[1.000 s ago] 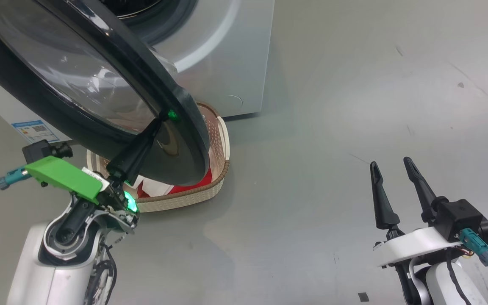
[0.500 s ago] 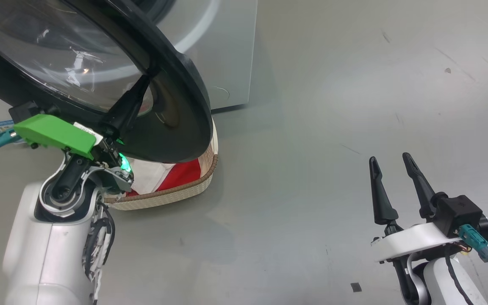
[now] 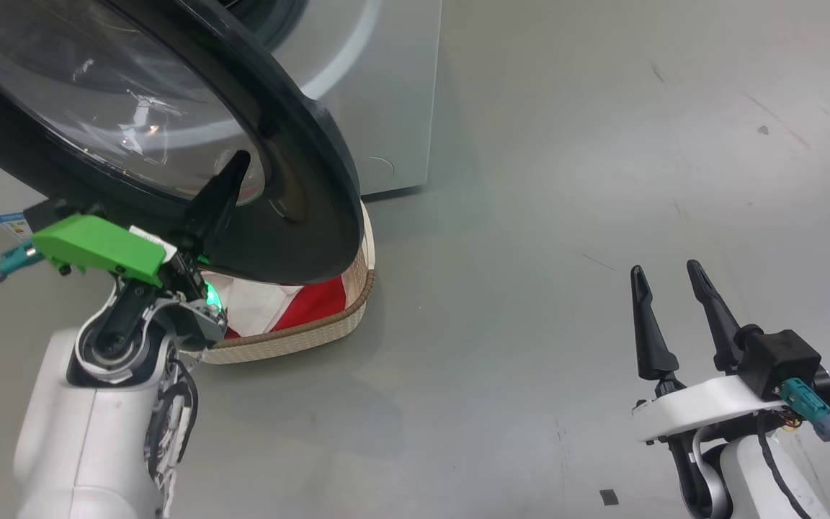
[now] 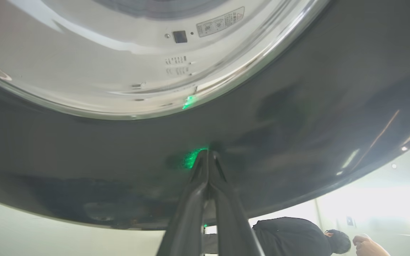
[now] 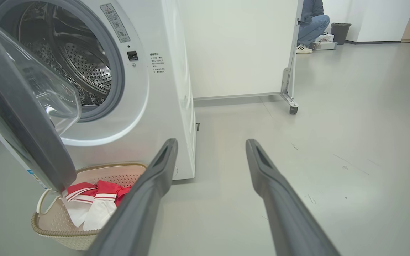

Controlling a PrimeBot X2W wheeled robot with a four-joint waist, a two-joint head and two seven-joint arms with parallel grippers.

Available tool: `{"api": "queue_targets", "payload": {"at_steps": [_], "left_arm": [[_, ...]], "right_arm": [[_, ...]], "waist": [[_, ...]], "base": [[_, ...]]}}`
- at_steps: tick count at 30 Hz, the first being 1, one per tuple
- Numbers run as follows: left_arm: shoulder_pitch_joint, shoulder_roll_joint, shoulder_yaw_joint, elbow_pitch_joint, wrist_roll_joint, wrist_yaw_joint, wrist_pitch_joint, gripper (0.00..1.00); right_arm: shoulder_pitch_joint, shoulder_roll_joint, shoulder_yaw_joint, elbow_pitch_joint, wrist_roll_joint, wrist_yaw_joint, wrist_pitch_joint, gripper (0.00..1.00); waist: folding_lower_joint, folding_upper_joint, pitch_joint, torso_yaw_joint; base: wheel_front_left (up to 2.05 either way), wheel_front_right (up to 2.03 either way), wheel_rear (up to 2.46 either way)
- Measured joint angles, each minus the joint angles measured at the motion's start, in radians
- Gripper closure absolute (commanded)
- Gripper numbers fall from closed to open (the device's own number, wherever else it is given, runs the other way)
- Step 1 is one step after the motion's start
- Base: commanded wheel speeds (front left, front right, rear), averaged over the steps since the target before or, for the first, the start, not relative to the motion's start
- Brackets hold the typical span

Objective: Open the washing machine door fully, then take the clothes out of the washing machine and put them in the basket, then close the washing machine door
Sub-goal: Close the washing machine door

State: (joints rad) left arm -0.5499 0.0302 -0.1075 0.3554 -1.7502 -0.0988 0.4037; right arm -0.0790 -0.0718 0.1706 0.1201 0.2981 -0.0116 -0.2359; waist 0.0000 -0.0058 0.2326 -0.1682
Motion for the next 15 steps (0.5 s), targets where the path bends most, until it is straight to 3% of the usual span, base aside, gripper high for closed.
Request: {"api": "queue_targets", "payload": {"at_steps": [11,12,13,14,15], "left_arm": [[0.127,0.027,0.061,-0.013,0.0,-0.021,-0.028,1.0],[0.147,0.026,0.08,-0.031,0.0,-0.021,-0.042,0.74],[0.158,0.028,0.083,-0.042,0.002,-0.021,-0.046,0.74],[0.168,0.029,0.086,-0.051,0.008,-0.021,-0.053,0.51],[0.177,0.028,0.091,-0.058,0.016,-0.021,-0.064,0.04]], "right_arm": [[0.002,0.0,-0.015,0.017,0.002,-0.001,-0.007,0.0],[0.005,0.0,-0.02,0.018,0.002,-0.002,-0.007,0.0],[0.007,-0.001,-0.021,0.021,0.002,-0.009,-0.007,0.0],[0.009,-0.001,-0.025,0.022,0.002,-0.01,-0.007,0.0],[0.012,-0.002,-0.028,0.022,0.002,-0.01,-0.007,0.0]], "waist": [[0.0,0.0,-0.041,0.03],[0.0,0.0,-0.05,0.036],[0.0,0.0,-0.054,0.039],[0.0,0.0,-0.059,0.042],[0.0,0.0,-0.064,0.046]], "base": [[0.0,0.0,0.0],[0.0,0.0,0.0],[0.0,0.0,0.0],[0.0,0.0,0.0],[0.0,0.0,0.0]]}}
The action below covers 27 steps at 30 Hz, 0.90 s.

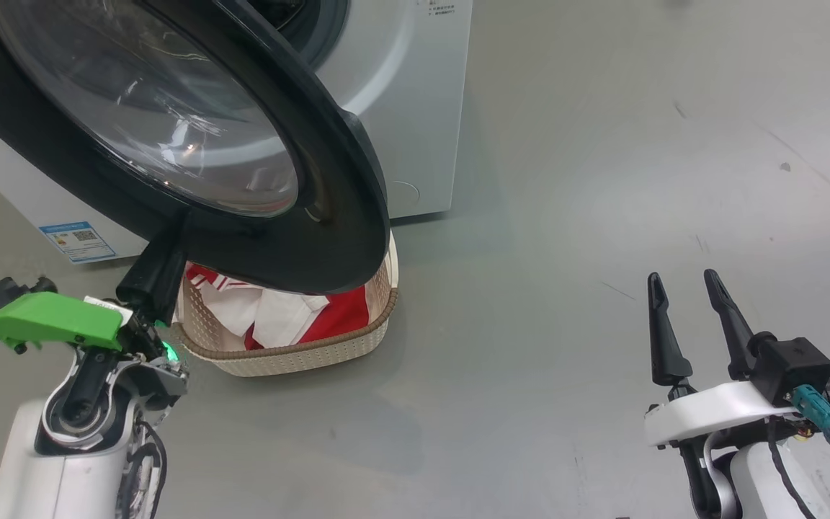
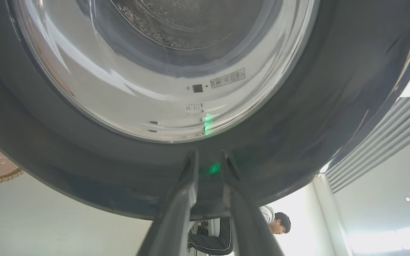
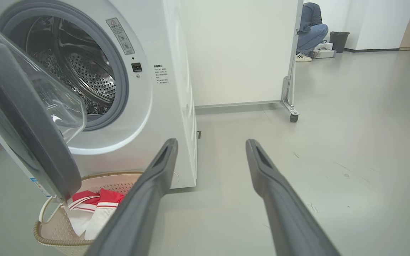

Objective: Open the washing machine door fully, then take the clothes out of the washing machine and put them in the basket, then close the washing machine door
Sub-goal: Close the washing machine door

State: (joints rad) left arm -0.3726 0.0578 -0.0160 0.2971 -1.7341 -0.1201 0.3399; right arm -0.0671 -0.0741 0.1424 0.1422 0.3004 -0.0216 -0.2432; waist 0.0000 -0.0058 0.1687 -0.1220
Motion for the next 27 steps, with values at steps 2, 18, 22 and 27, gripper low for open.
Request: {"api": "queue_targets", "payload": {"at_steps": [2,18,22,27], "left_arm": [[0.02,0.002,0.008,-0.02,0.024,0.0,-0.02,0.0],[0.142,0.193,-0.077,-0.227,0.63,0.0,-0.315,0.0],[0.19,0.227,-0.115,-0.235,0.801,-0.001,-0.4,0.0],[0.238,0.256,-0.161,-0.247,0.984,0.033,-0.477,0.0]], "right_arm": [[0.009,-0.004,-0.004,0.002,0.0,0.0,0.0,0.0],[0.037,-0.017,-0.019,-0.008,0.0,-0.009,0.0,0.0],[0.038,-0.021,-0.023,-0.011,0.0,-0.009,0.0,0.0],[0.041,-0.023,-0.021,-0.014,-0.001,-0.009,0.0,0.0]], "waist": [[0.0,0.0,-0.009,0.008],[0.0,0.0,-0.051,0.082],[0.0,0.0,-0.058,0.092],[0.0,0.0,-0.066,0.097]], "base": [[0.0,0.0,0.0],[0.0,0.0,0.0],[0.0,0.0,0.0],[0.0,0.0,0.0]]}}
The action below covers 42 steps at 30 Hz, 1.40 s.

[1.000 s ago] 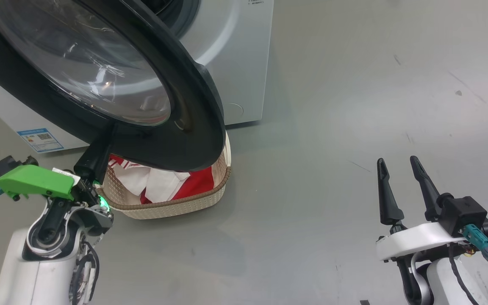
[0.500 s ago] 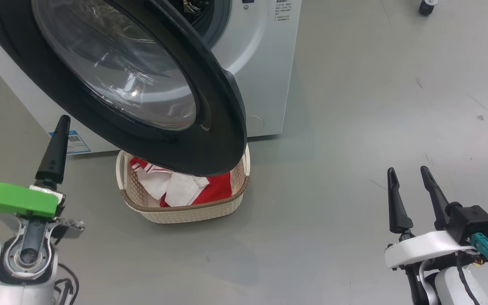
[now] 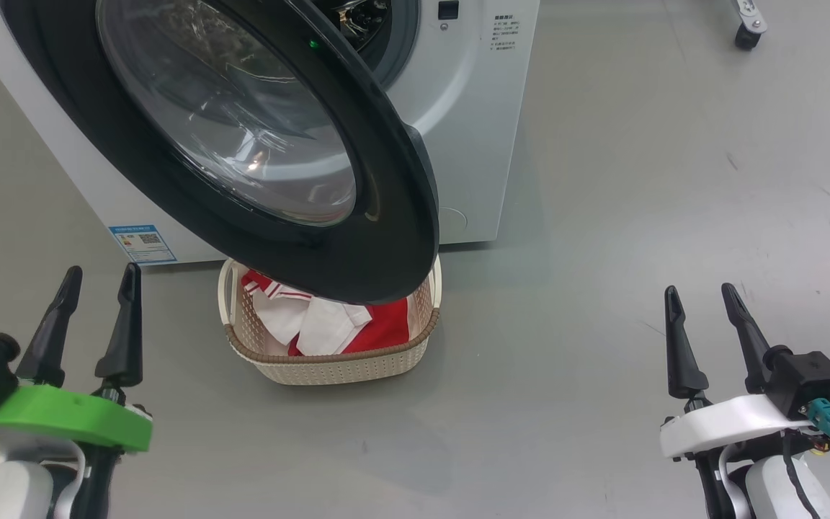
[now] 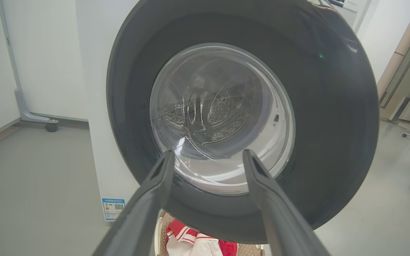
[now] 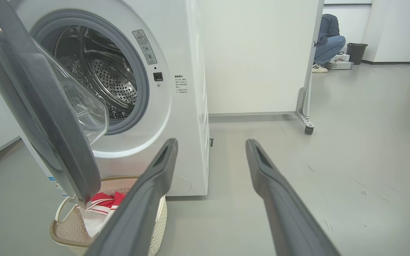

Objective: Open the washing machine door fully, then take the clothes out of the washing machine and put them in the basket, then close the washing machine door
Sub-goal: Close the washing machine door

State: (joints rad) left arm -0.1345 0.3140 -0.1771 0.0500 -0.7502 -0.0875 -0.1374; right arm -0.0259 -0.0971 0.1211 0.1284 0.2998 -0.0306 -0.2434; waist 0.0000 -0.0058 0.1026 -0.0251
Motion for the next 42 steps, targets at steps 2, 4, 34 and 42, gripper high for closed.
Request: {"api": "queue_targets", "payload": {"at_steps": [2,4,34,42], "left_arm": [[0.012,0.01,-0.017,-0.004,0.067,0.031,-0.025,0.0],[0.026,0.014,-0.032,-0.004,0.12,0.064,-0.045,0.0],[0.172,-0.077,-0.061,0.038,0.249,0.197,-0.084,0.0],[0.184,-0.093,-0.05,0.036,0.251,0.198,-0.085,0.0]], "right_arm": [[0.003,-0.001,0.0,-0.001,0.0,0.0,0.0,0.0],[0.01,-0.001,0.0,-0.001,-0.001,0.0,0.0,0.0],[0.071,-0.021,0.029,-0.006,-0.021,-0.008,0.001,0.0],[0.075,-0.017,0.037,-0.015,-0.026,-0.008,0.002,0.0]], "waist": [[0.0,0.0,-0.002,0.001],[0.0,0.0,-0.005,0.002],[0.0,0.0,-0.075,0.021],[0.0,0.0,-0.076,0.027]], "base": [[0.0,0.0,0.0],[0.0,0.0,0.0],[0.0,0.0,0.0],[0.0,0.0,0.0]]}}
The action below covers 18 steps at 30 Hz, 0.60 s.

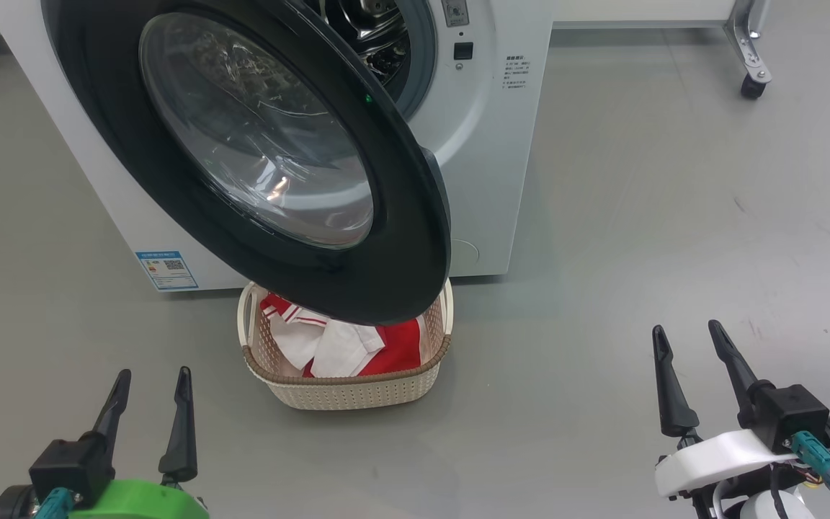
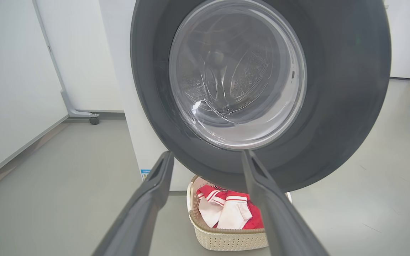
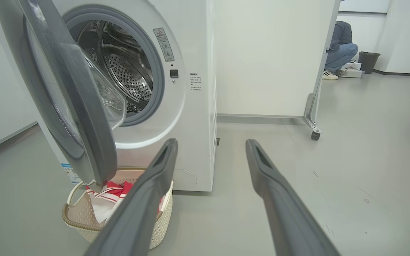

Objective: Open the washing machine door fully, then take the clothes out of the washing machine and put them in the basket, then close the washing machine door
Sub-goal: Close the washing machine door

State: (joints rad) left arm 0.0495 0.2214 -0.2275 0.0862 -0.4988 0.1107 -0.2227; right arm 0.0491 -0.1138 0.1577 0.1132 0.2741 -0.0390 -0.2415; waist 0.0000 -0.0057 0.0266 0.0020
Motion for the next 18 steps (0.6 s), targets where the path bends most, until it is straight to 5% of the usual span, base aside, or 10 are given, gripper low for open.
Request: {"api": "queue_targets", "payload": {"at_steps": [12,13,14,18], "left_arm": [[0.008,-0.013,0.008,-0.005,0.032,0.003,0.0,0.0],[0.008,-0.014,0.009,-0.006,0.035,0.003,0.0,0.0],[0.008,-0.015,0.01,-0.007,0.035,0.003,0.0,0.0],[0.008,-0.018,0.011,-0.01,0.038,0.003,0.0,0.0]], "right_arm": [[0.002,0.0,0.0,-0.005,-0.002,0.0,0.007,0.02],[0.002,0.001,-0.001,-0.005,-0.002,0.0,0.007,0.71],[0.002,0.002,-0.002,-0.006,-0.002,0.0,0.007,1.0],[0.002,0.002,-0.003,-0.009,-0.002,0.0,0.009,1.0]], "waist": [[0.0,0.0,0.004,0.001],[0.0,0.0,0.004,0.001],[0.0,0.0,0.004,0.001],[0.0,0.0,0.007,0.001]], "base": [[0.0,0.0,0.0],[0.0,0.0,0.0],[0.0,0.0,0.0],[0.0,0.0,0.0]]}}
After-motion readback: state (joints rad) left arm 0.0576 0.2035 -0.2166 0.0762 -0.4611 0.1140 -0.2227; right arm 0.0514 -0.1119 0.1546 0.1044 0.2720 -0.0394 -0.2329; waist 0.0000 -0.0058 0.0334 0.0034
